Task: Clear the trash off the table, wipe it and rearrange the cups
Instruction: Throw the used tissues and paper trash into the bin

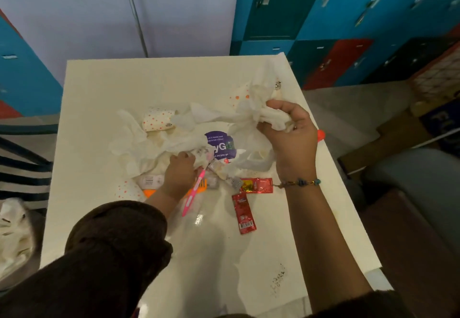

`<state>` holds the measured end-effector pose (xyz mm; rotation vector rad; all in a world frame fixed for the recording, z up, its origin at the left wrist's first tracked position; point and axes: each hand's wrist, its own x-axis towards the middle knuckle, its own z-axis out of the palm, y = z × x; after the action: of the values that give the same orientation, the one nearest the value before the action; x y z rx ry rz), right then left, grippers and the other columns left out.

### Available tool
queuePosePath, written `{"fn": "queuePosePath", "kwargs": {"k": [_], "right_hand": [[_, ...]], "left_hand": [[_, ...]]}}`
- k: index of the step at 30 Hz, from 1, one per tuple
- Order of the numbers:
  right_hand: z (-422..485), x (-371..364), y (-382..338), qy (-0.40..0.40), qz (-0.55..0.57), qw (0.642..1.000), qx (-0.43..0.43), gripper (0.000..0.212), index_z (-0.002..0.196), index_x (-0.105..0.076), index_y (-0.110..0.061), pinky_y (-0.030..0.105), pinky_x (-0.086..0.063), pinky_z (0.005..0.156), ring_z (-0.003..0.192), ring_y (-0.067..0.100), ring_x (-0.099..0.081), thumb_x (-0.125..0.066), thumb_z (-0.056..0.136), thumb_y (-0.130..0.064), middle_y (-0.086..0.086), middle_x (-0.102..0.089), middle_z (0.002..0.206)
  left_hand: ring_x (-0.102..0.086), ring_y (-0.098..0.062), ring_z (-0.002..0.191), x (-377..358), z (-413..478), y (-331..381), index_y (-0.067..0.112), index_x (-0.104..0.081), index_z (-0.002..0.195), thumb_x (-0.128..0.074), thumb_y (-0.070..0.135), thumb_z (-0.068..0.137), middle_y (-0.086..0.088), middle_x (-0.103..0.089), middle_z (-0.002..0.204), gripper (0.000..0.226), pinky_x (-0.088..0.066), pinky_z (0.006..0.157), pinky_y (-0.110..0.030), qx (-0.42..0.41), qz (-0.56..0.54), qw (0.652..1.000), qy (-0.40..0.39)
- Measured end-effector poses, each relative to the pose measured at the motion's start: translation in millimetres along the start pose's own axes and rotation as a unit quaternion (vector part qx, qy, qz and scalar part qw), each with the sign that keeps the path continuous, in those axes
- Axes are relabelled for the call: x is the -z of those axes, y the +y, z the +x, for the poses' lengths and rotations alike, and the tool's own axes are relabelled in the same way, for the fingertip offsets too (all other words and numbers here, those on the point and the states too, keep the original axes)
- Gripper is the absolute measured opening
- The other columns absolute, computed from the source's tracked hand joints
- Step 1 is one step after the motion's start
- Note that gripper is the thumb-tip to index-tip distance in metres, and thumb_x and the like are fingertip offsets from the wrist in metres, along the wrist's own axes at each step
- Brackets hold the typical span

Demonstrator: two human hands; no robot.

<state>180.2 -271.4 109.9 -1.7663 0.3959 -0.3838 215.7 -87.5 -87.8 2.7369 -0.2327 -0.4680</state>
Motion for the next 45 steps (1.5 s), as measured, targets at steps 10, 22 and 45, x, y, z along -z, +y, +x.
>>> {"fn": "queuePosePath", "kwargs": {"k": [10, 22, 45], "right_hand": [[-9.8, 21.2, -4.4, -0.020, 0.024, 0.999, -0.021, 0.027, 0.087, -0.068, -0.036, 0.043, -0.051, 0.095, 0.106, 0.017, -0.061, -0.080, 0.062, -0.032, 0.004, -0.063, 0.116], [-48.1, -5.4, -45.0, -0.128, 0.089, 0.988, 0.014, 0.030, 0.083, -0.068, -0.040, 0.043, -0.049, 0.098, 0.111, 0.017, -0.059, -0.082, 0.059, -0.028, 0.003, -0.063, 0.117], [-214.2, -214.7, -134.3, -0.390, 0.201, 0.897, -0.052, 0.028, 0.087, -0.064, -0.028, 0.035, -0.055, 0.084, 0.099, 0.016, -0.063, -0.073, 0.074, -0.005, -0.009, -0.067, 0.101]], "left_hand": [[-0.058, -0.037, 0.096, 49.1, -38.4, 11.3, 0.001, -0.062, 0.105, -0.059, 0.012, 0.084, -0.021, -0.062, 0.102, 0.024, -0.047, 0.083, -0.039, 0.099, -0.170, 0.975, 0.106], [-0.057, -0.010, 0.070, 132.7, -139.5, 38.2, 0.006, -0.068, 0.096, -0.064, 0.013, 0.084, -0.006, -0.067, 0.083, 0.015, -0.042, 0.063, -0.020, 0.131, -0.331, 0.889, 0.289], [-0.058, -0.020, 0.104, 199.8, -332.7, -175.0, 0.011, -0.054, 0.124, -0.062, 0.023, 0.087, -0.004, -0.062, 0.116, 0.039, -0.048, 0.087, -0.037, 0.318, -0.452, 0.676, 0.488]]}}
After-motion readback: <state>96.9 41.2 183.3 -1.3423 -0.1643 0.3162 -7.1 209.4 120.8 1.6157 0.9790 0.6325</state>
